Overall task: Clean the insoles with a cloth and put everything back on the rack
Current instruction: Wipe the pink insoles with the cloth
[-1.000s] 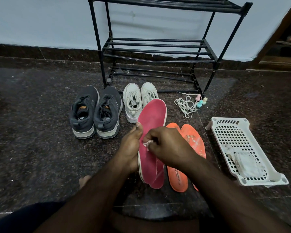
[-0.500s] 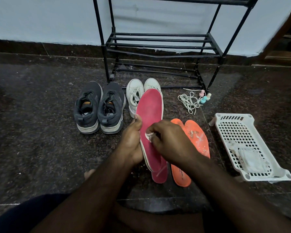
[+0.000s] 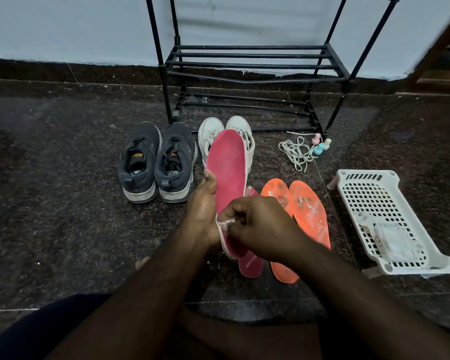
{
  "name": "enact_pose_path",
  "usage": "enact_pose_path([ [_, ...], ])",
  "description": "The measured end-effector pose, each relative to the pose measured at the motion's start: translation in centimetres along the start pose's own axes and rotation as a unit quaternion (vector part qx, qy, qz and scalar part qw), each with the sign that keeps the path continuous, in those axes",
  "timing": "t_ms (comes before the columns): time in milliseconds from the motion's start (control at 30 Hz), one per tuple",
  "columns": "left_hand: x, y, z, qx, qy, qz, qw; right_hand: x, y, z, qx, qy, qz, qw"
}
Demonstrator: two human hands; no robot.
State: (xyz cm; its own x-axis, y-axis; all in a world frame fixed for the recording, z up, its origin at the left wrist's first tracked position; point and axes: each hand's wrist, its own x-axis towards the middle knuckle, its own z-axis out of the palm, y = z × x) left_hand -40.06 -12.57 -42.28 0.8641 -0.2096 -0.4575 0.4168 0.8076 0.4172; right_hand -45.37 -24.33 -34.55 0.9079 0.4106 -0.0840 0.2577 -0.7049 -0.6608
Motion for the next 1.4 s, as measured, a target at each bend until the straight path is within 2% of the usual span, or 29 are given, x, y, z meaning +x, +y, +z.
enact_pose_path([
  [67, 0.1, 0.4, 0.0, -0.016, 0.003, 0.01, 1.0, -0.3, 0.2, -0.5, 0.039, -0.032, 0.01, 0.999],
  [167, -0.5, 0.7, 0.3, 0.018, -0.013, -0.001, 1.0, 0.2, 0.9, -0.8, -0.015, 0.084, -0.014, 0.996],
  [200, -0.6, 0.7, 0.5, 0.02, -0.013, 0.001, 1.0, 0.4, 0.9, -0.6, -0.044, 0.1, -0.028, 0.994],
  [300, -0.9, 1.0, 0.9, -0.027, 0.0, 0.006, 1.0, -0.2, 0.3, 0.3, -0.046, 0.042, -0.036, 0.997],
  [400, -1.6, 1.5, 1.3, -0.016, 0.019, 0.013, 1.0, -0.3, 0.4, -0.5, 0.037, -0.02, -0.007, 0.999],
  [533, -2.9, 1.5, 1.6, 0.032, -0.009, 0.01, 0.999, 0.7, 1.9, -2.7, 0.154, 0.106, 0.018, 0.982],
  [600, -2.9, 1.3, 1.7, 0.043, -0.028, 0.004, 0.999, 0.6, 2.1, -3.0, 0.168, 0.137, 0.014, 0.976],
  [667, -2.8, 1.2, 1.7, 0.041, -0.041, -0.007, 0.998, 0.5, 2.1, -2.8, 0.119, 0.149, -0.013, 0.982],
  [767, -2.6, 1.1, 1.3, 0.04, -0.045, -0.029, 0.998, 0.5, 1.7, -1.7, -0.012, 0.109, -0.071, 0.991],
  [867, -2.6, 0.9, 1.2, 0.038, -0.035, -0.034, 0.998, 1.0, 1.7, -0.9, -0.077, 0.104, -0.103, 0.986],
  [967, -2.4, 0.1, 1.2, 0.045, -0.019, -0.034, 0.998, 1.3, 1.8, -0.8, -0.114, 0.127, -0.091, 0.981],
  [1100, -2.1, -0.7, 1.1, 0.044, -0.003, -0.049, 0.998, 1.3, 1.3, 0.7, -0.187, 0.061, -0.071, 0.978],
  [1167, -1.8, -0.6, 0.9, 0.033, 0.012, -0.045, 0.998, 0.9, 0.8, 1.0, -0.182, 0.018, -0.057, 0.981],
  [1233, -1.4, -0.2, 0.8, 0.037, 0.025, -0.029, 0.999, 0.4, 0.8, 0.6, -0.138, 0.006, -0.037, 0.99],
  [1333, -1.8, 0.1, 1.1, 0.036, 0.025, -0.042, 0.998, 0.3, 0.9, -0.1, -0.07, 0.063, -0.014, 0.995],
  [1400, -1.9, 0.1, 0.9, 0.037, 0.018, -0.056, 0.998, 0.8, 1.1, 0.2, -0.08, 0.089, -0.02, 0.993],
])
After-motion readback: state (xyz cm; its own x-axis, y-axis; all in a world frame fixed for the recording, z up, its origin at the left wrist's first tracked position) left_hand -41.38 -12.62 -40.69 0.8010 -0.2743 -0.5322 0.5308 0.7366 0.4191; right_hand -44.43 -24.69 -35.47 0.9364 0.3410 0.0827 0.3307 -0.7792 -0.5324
